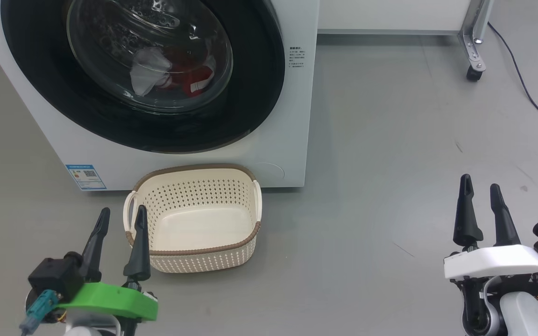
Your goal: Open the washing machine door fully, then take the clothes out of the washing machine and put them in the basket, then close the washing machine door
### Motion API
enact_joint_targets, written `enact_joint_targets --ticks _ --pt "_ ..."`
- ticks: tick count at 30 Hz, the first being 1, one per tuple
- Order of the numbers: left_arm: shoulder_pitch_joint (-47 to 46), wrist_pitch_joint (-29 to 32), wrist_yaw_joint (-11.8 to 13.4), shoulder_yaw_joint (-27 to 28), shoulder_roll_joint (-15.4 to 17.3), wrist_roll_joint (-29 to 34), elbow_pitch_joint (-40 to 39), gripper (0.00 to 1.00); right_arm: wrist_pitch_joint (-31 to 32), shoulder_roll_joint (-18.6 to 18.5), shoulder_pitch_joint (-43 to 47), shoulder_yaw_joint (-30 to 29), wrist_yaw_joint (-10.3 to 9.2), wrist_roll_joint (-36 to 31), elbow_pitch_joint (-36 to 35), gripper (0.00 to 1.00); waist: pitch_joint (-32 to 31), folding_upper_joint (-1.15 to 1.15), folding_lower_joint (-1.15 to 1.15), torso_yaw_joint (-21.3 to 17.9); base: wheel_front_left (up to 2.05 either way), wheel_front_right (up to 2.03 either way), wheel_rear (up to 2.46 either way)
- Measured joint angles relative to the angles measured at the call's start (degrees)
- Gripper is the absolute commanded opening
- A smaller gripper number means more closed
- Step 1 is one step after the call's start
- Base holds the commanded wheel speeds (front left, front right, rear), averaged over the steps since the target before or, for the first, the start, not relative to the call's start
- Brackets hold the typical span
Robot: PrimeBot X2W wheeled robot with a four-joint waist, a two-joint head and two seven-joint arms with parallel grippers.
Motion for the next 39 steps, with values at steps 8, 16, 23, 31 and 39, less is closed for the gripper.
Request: enact_joint_targets --ticks 8,16,23,31,39 --pt "0.13 -1.75 0.89 -2.27 0.01 8.75 1.00 1.00 -1.38 -0.02 0.00 2.38 -1.26 -5.78 0.70 1.00 0.13 0.00 0.00 0.18 0.00 0.00 0.00" --pt "0.15 -2.77 2.00 -3.28 0.00 13.78 2.41 1.00 -1.82 -0.51 0.00 4.53 -1.85 -10.66 2.07 1.00 0.19 0.00 0.00 0.05 0.00 0.00 0.00" --pt "0.46 -2.92 2.70 -3.59 -0.04 13.78 5.67 1.00 -1.35 -0.70 -0.01 4.95 -2.35 -11.22 3.82 1.00 0.28 0.00 0.00 -0.18 0.00 0.00 0.00" --pt "0.48 -2.92 3.03 -3.69 -0.21 13.65 7.86 1.00 -1.08 -0.73 -0.03 5.57 -2.37 -11.59 5.09 1.00 0.38 0.00 0.00 -0.30 0.00 0.00 0.00" --pt "0.48 -2.92 4.52 -3.32 -0.27 12.59 10.91 1.00 -1.08 -0.69 -0.69 5.57 -2.78 -11.59 6.05 1.00 0.37 0.00 0.00 -0.25 0.00 0.00 0.00"
